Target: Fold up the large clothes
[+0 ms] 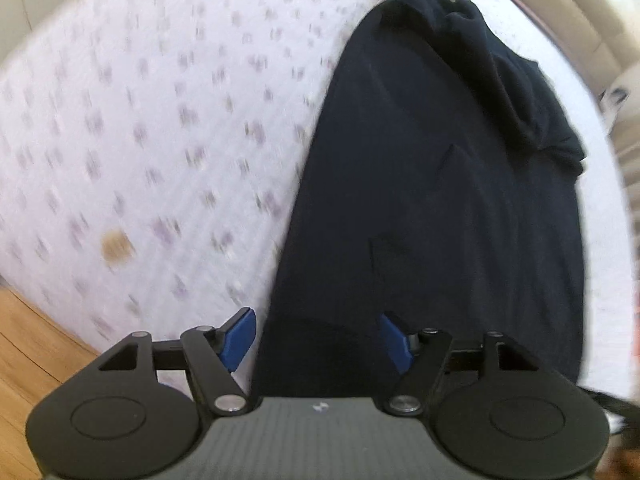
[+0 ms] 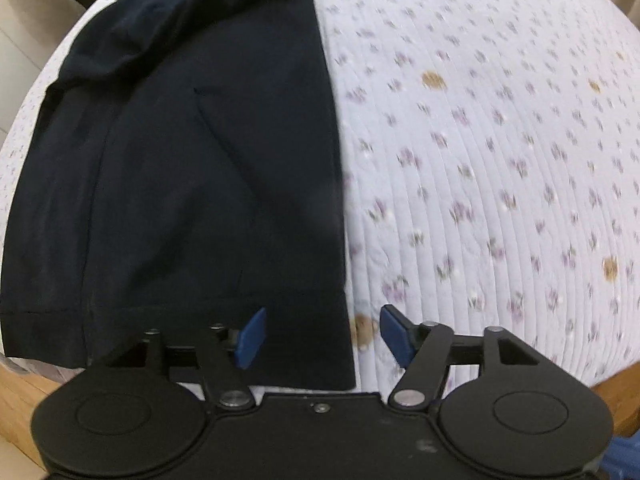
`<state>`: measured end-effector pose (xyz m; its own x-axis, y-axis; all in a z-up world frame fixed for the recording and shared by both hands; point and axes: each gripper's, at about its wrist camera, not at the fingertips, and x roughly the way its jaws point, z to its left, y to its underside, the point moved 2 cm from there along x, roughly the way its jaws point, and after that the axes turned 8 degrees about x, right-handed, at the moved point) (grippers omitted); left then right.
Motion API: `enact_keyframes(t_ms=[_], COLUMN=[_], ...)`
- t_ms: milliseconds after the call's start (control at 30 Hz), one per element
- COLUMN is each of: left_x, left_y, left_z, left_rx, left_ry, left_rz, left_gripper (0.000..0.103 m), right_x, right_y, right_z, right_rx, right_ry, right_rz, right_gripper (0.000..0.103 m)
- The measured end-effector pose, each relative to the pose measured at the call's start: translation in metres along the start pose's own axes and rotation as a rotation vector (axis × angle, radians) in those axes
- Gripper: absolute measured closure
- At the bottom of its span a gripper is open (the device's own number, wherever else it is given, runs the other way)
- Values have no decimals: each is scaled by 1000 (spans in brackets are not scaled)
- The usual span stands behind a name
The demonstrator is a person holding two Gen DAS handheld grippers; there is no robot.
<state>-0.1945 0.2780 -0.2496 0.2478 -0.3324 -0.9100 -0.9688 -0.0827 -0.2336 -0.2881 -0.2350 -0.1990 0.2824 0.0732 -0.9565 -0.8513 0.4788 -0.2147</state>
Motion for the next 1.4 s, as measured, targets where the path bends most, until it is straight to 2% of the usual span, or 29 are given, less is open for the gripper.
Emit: enact_keyframes(t_ms=[133,267,333,367,400,433,467,500,567,700,800,933,1033,1100,1133,1167,1200,1267,1300,1333,1367,1400], left_x=[9,15,17,18,18,17,16,14,9,-26,-46,-48,-39,-36,-33,-30,-27,-21,-18,-12,-8,-2], left_y=[5,8,7,6,5,4,3,1,-4,-37,-82,-155,-210,-241,-255,-265,-272,-273,-270,-265,-260,-260], left_z=[9,15,9,5,1,-4,-7,-7,-8,-17,-31,-55,-70,-75,-77,-77,-74,-67,-62,-56,-51,-46], left_rx=[12,-1,34,75,107,124,131,127,117,108,138,226,245,222,194,169,151,150,174,198,218,233], left_ry=[-40,2,-5,-7,-7,-3,14,33,58,165,231,232,195,155,144,136,129,122,128,129,121,112], left_rz=[27,40,62,83,97,100,103,102,93,-32,-154,-313,-451,-541,-578,-597,-594,-563,-534,-499,-464,-435], left_gripper=[35,30,39,56,66,71,84,90,92,92,92,92,93,91,89,76,61,55,54,53,52,52], right_x=[8,23,27,27,27,27,26,25,21,-7,-27,-31,-22,-11,-3,7,17,33,37,38,40,42], right_y=[-1,-1,-1,-3,-4,-5,-5,-5,-12,-38,-77,-144,-203,-241,-258,-270,-281,-291,-290,-286,-280,-267], right_z=[-5,-10,-7,-3,0,4,8,11,13,16,28,48,65,77,84,90,95,98,98,95,92,87], right_rx=[25,67,78,71,58,38,20,7,10,57,23,-22,-36,-17,-3,13,24,20,12,3,-5,-9], right_ry=[6,-21,-31,-34,-43,-59,-71,-78,-107,-186,-213,-224,-208,-207,-196,-183,-164,-116,-110,-101,-79,-56], right_rz=[4,58,64,66,66,65,68,68,61,-25,-150,-325,-466,-535,-563,-577,-572,-518,-503,-489,-475,-467], right_gripper=[25,24,22,27,38,48,65,77,91,93,93,94,94,94,94,89,73,50,51,47,36,28])
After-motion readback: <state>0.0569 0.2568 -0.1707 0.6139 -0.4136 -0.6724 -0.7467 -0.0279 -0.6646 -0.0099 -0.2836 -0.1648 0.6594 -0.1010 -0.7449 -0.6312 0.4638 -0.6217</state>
